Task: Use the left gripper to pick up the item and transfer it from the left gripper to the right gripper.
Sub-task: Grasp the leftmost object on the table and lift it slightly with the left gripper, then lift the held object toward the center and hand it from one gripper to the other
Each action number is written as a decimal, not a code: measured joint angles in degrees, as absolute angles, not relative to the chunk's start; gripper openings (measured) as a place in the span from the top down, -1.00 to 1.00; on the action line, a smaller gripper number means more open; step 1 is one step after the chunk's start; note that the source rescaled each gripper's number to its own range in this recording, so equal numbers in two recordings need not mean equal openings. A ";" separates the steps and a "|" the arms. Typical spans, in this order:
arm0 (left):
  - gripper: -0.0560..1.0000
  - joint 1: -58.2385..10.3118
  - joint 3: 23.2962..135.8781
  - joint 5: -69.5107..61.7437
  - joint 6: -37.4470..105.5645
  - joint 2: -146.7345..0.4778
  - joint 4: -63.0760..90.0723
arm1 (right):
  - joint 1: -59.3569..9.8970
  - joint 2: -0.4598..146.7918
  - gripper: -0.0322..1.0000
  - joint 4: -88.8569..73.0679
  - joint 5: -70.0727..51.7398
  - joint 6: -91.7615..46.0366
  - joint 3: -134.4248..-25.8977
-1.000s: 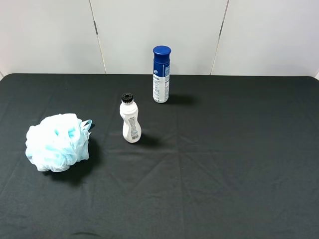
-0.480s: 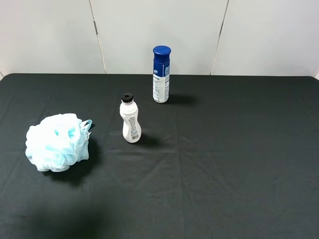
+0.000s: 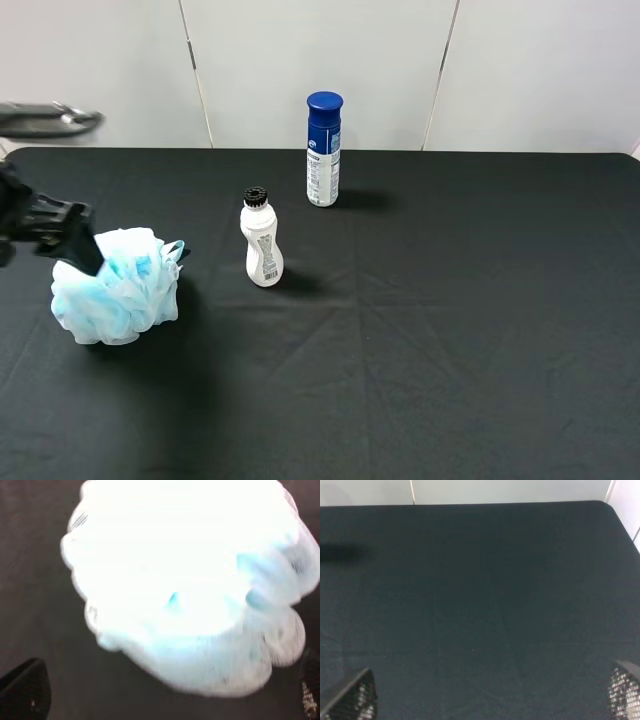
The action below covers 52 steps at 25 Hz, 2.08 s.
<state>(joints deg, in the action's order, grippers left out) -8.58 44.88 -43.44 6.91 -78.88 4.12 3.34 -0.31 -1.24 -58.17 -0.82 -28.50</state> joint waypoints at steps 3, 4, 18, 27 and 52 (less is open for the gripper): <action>-1.00 -10.38 44.88 -39.75 6.90 -83.76 4.12 | 3.34 -0.31 -0.98 -1.24 -58.17 -0.82 -28.50; -1.00 -10.97 44.88 -38.33 6.85 -85.40 4.12 | 3.34 -0.31 -0.98 -1.24 -58.17 -0.82 -28.50; -0.97 -14.25 44.94 -25.33 6.79 -101.35 4.07 | 3.34 -0.31 -0.98 -1.24 -58.11 -0.82 -28.50; 0.40 -14.25 44.94 -24.70 6.74 -102.59 4.14 | 3.34 -0.31 -0.98 -1.24 -58.11 -0.82 -28.50; 0.67 -14.25 44.94 -27.98 6.74 -91.20 3.97 | 3.34 -0.31 -0.98 -1.24 -58.17 -0.82 -28.50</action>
